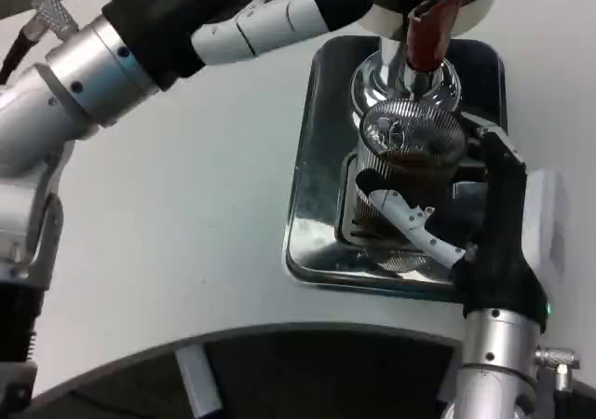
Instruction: Grasp the cup under the faucet to collect the drink, then remove the cup.
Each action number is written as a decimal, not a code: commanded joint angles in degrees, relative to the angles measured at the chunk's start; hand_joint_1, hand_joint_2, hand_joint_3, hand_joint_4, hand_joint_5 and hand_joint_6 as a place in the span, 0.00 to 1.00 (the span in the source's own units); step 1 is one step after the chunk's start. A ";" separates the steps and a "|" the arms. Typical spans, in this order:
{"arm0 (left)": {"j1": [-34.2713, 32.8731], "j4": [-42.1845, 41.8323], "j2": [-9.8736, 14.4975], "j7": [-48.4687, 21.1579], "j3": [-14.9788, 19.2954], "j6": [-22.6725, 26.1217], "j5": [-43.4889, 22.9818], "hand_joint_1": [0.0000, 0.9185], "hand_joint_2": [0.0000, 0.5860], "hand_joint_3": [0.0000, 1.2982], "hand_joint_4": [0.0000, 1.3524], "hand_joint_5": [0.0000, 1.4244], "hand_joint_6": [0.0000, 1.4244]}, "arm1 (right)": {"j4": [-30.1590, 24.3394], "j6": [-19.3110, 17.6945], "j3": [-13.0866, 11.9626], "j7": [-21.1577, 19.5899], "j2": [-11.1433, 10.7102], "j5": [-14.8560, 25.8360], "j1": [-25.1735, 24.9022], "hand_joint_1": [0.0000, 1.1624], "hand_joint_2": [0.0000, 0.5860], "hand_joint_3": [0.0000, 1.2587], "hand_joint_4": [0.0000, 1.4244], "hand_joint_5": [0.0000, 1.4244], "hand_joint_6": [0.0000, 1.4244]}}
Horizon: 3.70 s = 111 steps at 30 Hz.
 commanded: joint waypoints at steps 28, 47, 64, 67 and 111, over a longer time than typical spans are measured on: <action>17.25 -11.36 8.02 -0.18 10.45 3.20 -7.27 0.00 0.19 0.17 0.14 0.17 0.20 | -8.00 -2.33 0.72 -1.14 1.32 -0.44 7.35 0.68 0.39 0.50 0.51 0.62 0.79; 33.21 -13.31 9.05 0.42 16.17 3.06 -7.84 0.00 0.19 0.17 0.14 0.17 0.21 | -14.67 -3.31 3.99 -0.87 1.25 -1.19 13.59 0.77 0.31 0.57 0.58 0.72 0.89; 42.94 -15.21 7.82 3.16 16.64 0.83 -5.84 0.00 0.19 0.18 0.15 0.17 0.21 | -23.78 -4.13 8.65 3.10 -0.85 -4.11 22.71 0.82 0.24 0.59 0.58 0.72 0.91; 44.14 -16.22 8.01 3.80 16.22 -0.19 -4.28 0.00 0.19 0.18 0.15 0.16 0.21 | -25.00 -4.65 9.09 3.62 -1.34 -5.01 23.34 0.82 0.24 0.60 0.59 0.72 0.91; 66.23 -34.03 9.70 12.48 20.30 -12.64 13.55 0.00 0.18 0.02 0.00 0.00 0.04 | -38.60 -8.48 15.10 16.95 -4.75 -7.75 31.37 0.82 0.24 0.63 0.61 0.74 0.92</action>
